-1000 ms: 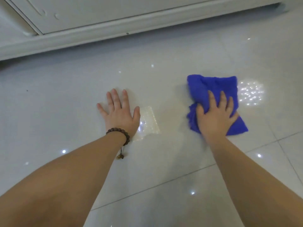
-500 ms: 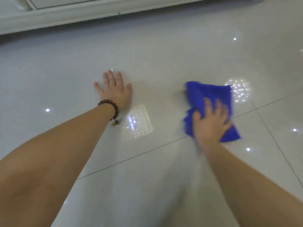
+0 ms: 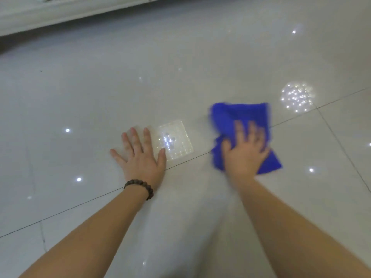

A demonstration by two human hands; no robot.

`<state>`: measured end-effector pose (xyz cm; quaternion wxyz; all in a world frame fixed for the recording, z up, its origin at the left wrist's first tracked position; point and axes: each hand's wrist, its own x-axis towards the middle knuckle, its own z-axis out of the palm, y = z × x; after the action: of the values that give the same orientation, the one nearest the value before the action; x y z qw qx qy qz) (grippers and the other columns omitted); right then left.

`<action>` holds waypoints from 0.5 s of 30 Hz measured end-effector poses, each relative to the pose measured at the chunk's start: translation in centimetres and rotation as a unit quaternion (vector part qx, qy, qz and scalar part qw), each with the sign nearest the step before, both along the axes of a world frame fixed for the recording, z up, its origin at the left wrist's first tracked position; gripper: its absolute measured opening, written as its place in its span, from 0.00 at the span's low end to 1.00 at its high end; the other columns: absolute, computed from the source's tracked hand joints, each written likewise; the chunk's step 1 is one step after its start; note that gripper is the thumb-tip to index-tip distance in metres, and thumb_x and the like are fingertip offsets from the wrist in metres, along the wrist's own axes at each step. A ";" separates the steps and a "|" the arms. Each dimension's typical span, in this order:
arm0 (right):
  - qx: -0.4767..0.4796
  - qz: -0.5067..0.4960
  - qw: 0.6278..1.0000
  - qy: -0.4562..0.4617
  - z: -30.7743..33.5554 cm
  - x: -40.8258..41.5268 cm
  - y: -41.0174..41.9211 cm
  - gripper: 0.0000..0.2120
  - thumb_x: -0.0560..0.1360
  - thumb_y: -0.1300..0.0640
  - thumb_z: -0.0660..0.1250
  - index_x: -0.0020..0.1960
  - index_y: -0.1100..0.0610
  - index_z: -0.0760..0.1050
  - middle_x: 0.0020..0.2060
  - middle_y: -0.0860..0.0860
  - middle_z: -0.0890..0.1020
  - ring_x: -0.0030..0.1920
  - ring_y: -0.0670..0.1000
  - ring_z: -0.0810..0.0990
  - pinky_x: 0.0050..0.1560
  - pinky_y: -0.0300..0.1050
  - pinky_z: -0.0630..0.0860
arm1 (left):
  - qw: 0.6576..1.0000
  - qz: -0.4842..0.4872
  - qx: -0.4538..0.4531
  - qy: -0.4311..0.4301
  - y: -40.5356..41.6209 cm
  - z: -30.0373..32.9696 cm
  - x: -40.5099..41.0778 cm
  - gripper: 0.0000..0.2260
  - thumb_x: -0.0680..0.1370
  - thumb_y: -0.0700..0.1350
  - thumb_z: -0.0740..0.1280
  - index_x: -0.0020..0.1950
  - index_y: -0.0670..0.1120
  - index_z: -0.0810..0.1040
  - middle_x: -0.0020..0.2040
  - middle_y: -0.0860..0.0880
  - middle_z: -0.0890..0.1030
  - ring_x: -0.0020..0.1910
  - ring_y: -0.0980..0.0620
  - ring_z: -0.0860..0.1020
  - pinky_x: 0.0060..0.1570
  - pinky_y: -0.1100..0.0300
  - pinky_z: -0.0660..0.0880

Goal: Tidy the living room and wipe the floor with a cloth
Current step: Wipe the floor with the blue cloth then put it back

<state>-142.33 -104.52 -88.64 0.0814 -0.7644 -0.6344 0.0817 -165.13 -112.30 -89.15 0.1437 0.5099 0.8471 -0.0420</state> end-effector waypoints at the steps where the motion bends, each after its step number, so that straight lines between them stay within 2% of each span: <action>1: 0.004 0.099 0.995 -0.017 -0.1 -2.5 -2.5 0.29 0.73 0.41 0.55 0.73 0.44 0.64 0.74 0.51 0.64 0.74 0.58 0.58 0.69 0.63 0.54 | 1.000 -0.001 0.000 0.002 0.1 0.1 0.0 0.32 0.77 0.63 0.41 0.78 0.51 0.39 0.79 0.44 0.39 0.77 0.43 0.36 0.69 0.31 0.39; 3: -0.013 0.233 0.971 -0.042 0.0 -5.0 -5.7 0.28 0.74 0.40 0.55 0.73 0.43 0.62 0.74 0.49 0.64 0.75 0.56 0.58 0.71 0.61 0.53 | 1.000 -0.006 -0.005 -0.001 0.2 0.2 -0.1 0.33 0.77 0.63 0.42 0.78 0.51 0.40 0.79 0.44 0.40 0.77 0.43 0.37 0.69 0.30 0.38; 5: -0.036 0.265 0.963 -0.045 0.2 -3.6 -5.6 0.28 0.74 0.40 0.53 0.73 0.42 0.61 0.74 0.49 0.63 0.75 0.55 0.58 0.71 0.60 0.54 | 1.000 -0.012 -0.016 -0.007 0.2 0.6 -0.1 0.33 0.77 0.63 0.42 0.78 0.51 0.39 0.79 0.44 0.39 0.77 0.43 0.36 0.69 0.30 0.39; 6: -0.039 0.246 0.967 -0.051 0.3 -1.9 -5.2 0.28 0.74 0.40 0.53 0.73 0.42 0.62 0.74 0.49 0.64 0.75 0.56 0.59 0.71 0.61 0.56 | 1.000 -0.011 -0.019 -0.013 0.2 0.7 -0.2 0.32 0.78 0.63 0.42 0.78 0.51 0.38 0.78 0.44 0.38 0.76 0.43 0.36 0.69 0.30 0.39; 8: -0.047 0.135 0.988 -0.061 0.2 2.9 -4.6 0.28 0.74 0.40 0.52 0.73 0.44 0.63 0.74 0.51 0.64 0.74 0.57 0.60 0.69 0.63 0.58 | 0.999 -0.009 -0.031 -0.036 0.1 1.1 -0.3 0.32 0.78 0.62 0.44 0.78 0.51 0.36 0.78 0.45 0.35 0.76 0.44 0.33 0.69 0.31 0.37; 11: -0.088 -0.024 0.995 -0.036 0.8 9.9 -3.7 0.33 0.71 0.36 0.46 0.75 0.45 0.59 0.76 0.51 0.59 0.75 0.57 0.55 0.70 0.65 0.55 | 0.996 -0.020 -0.054 -0.065 0.5 1.7 -0.6 0.33 0.79 0.62 0.47 0.77 0.51 0.35 0.77 0.45 0.33 0.75 0.44 0.31 0.68 0.32 0.35; 15: -0.088 -0.042 0.995 -0.012 1.0 10.7 -2.7 0.31 0.74 0.39 0.49 0.76 0.43 0.55 0.77 0.50 0.55 0.76 0.56 0.49 0.71 0.64 0.48 | 0.991 -0.012 -0.082 -0.104 1.0 2.3 -1.6 0.34 0.79 0.61 0.51 0.78 0.52 0.36 0.77 0.47 0.32 0.75 0.45 0.31 0.68 0.33 0.32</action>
<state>-131.63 -107.17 -87.63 0.0097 -0.7958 -0.5926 0.1241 -166.71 -111.33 -86.88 0.2715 0.5081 0.8152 -0.0597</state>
